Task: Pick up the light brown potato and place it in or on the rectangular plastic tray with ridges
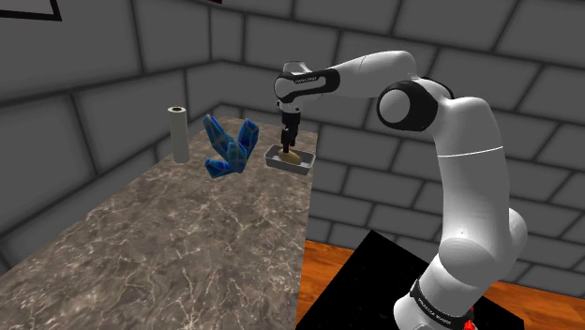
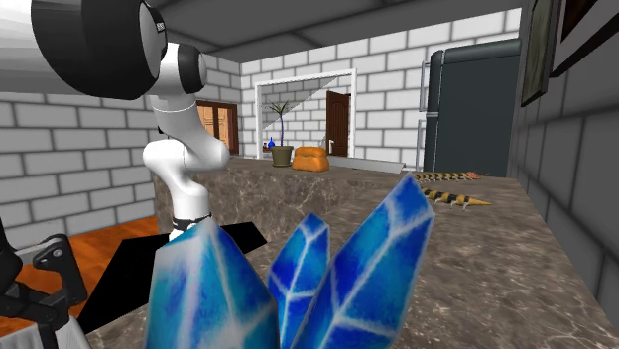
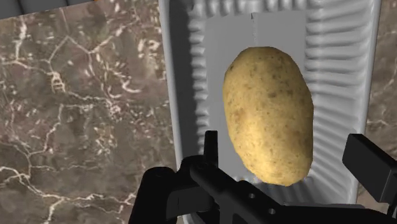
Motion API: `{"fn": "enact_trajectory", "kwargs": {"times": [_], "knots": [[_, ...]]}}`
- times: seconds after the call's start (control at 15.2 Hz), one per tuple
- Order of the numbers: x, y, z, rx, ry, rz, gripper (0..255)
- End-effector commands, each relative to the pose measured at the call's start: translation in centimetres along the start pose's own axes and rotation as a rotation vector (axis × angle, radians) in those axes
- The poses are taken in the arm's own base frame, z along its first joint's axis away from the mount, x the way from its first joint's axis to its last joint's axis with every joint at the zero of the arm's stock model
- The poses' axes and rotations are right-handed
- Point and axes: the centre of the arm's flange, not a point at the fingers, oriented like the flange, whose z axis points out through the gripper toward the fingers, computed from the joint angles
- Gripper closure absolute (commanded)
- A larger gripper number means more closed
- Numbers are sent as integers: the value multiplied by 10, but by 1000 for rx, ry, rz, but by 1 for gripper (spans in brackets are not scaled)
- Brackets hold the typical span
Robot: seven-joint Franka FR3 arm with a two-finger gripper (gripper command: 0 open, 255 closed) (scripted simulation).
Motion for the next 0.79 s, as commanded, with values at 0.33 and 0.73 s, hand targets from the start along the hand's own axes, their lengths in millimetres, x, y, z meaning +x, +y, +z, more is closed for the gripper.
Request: {"fn": "enact_trajectory", "kwargs": {"times": [0.33, 0.73], "knots": [[0, 0, -26, 0, 0, 0, 0], [0, 0, -50, 0, 0, 0, 0]]}}
